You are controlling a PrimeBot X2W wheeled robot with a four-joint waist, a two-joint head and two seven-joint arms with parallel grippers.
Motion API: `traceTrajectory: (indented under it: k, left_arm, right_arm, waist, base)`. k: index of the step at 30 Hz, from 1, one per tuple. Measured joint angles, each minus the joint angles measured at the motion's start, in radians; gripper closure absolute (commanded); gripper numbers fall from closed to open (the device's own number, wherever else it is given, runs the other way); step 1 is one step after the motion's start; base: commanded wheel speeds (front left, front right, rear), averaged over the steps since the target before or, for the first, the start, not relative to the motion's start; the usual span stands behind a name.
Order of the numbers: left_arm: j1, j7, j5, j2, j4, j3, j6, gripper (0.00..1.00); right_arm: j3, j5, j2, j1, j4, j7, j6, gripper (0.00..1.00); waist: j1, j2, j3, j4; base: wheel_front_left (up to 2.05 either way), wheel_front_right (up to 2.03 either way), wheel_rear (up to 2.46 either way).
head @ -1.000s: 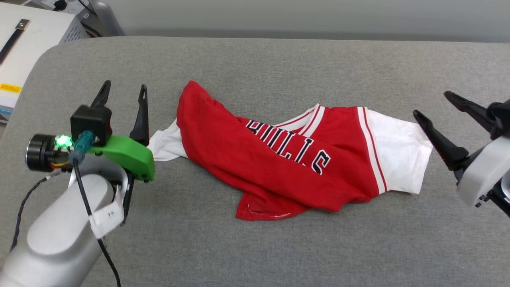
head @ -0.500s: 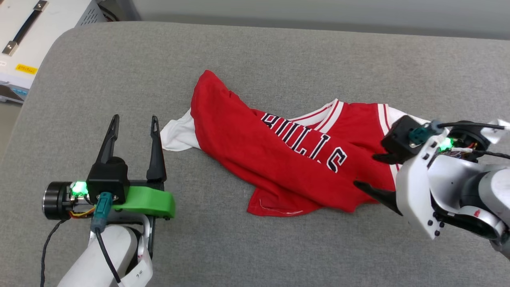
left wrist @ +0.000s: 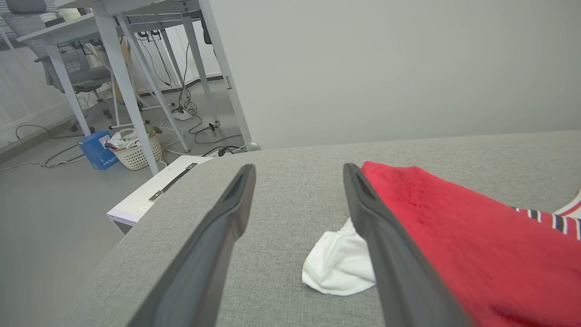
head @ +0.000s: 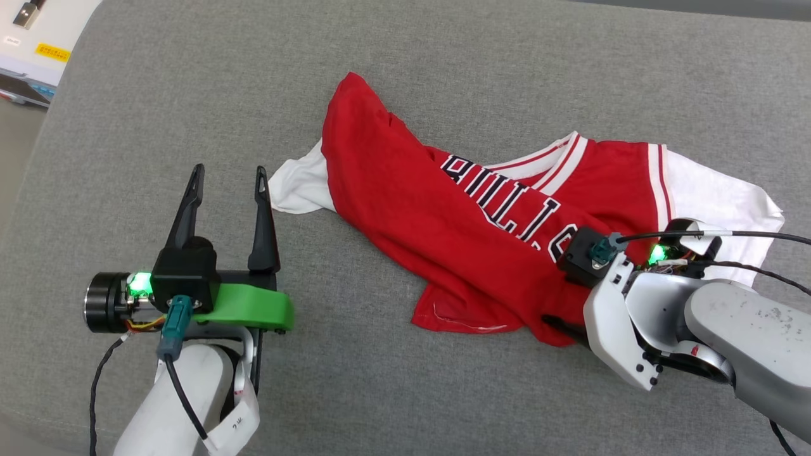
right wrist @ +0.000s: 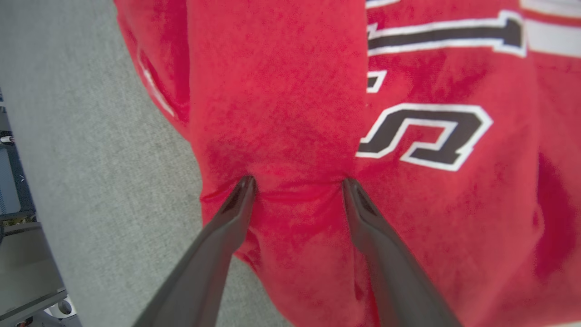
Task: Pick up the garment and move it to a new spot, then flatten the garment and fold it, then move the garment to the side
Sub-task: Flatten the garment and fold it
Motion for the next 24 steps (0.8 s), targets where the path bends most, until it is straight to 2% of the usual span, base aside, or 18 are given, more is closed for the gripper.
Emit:
traceTrajectory:
  k: [1, 2, 3, 8, 12, 16, 20, 24]
  left_arm:
    - [0.0, 0.0, 0.004, -0.005, 0.003, 0.009, -0.005, 0.0]
    - [0.0, 0.0, 0.009, -0.01, 0.007, 0.019, -0.011, 0.0]
    - [0.001, 0.0, 0.015, -0.016, 0.013, 0.029, -0.017, 0.0]
    - [0.012, 0.0, 0.048, -0.036, 0.032, 0.058, -0.041, 0.0]
    - [0.051, 0.0, 0.06, -0.038, 0.052, 0.086, -0.06, 0.0]
    - [0.089, 0.0, 0.07, -0.046, 0.06, 0.106, -0.07, 0.0]
    - [0.117, 0.0, 0.078, -0.052, 0.067, 0.12, -0.084, 0.0]
    - [0.125, 0.0, 0.087, -0.064, 0.077, 0.129, -0.094, 0.0]
  right_arm:
    - [0.003, 0.001, 0.005, -0.005, 0.009, -0.015, 0.0, 0.0]
    - [0.008, 0.001, 0.008, -0.009, 0.017, -0.03, 0.001, 0.22]
    - [0.013, 0.0, 0.012, -0.012, 0.022, -0.06, 0.001, 0.98]
    - [0.028, -0.005, 0.006, -0.026, 0.022, -0.195, 0.001, 1.0]
    - [-0.039, 0.0, -0.088, -0.029, -0.018, -0.283, 0.001, 1.0]
    - [-0.127, 0.027, -0.196, -0.006, -0.085, -0.314, 0.001, 1.0]
    - [-0.201, 0.058, -0.273, 0.107, -0.13, -0.318, 0.001, 1.0]
    - [-0.254, 0.086, -0.313, 0.257, -0.133, -0.313, 0.001, 1.0]
  waist:
    - [0.0, -0.0001, 0.003, 0.002]
    - [0.0001, 0.0, 0.004, 0.004]
    - [0.0, 0.0, 0.002, 0.003]
    - [0.0001, 0.0, -0.025, -0.004]
    - [0.0, 0.0, -0.063, -0.021]
    - [0.0, 0.0, -0.104, -0.044]
    - [0.0, 0.0, -0.139, -0.071]
    - [0.0, 0.0, -0.164, -0.092]
  base:
    - [0.0, 0.0, 0.0]
    - [0.0, 0.0, 0.0]
    - [0.0, 0.0, 0.0]
    - [0.0, 0.0, 0.0]
    - [0.0, 0.0, 0.0]
    - [0.0, 0.0, 0.0]
    - [0.0, 0.0, 0.0]
    - [0.0, 0.0, 0.0]
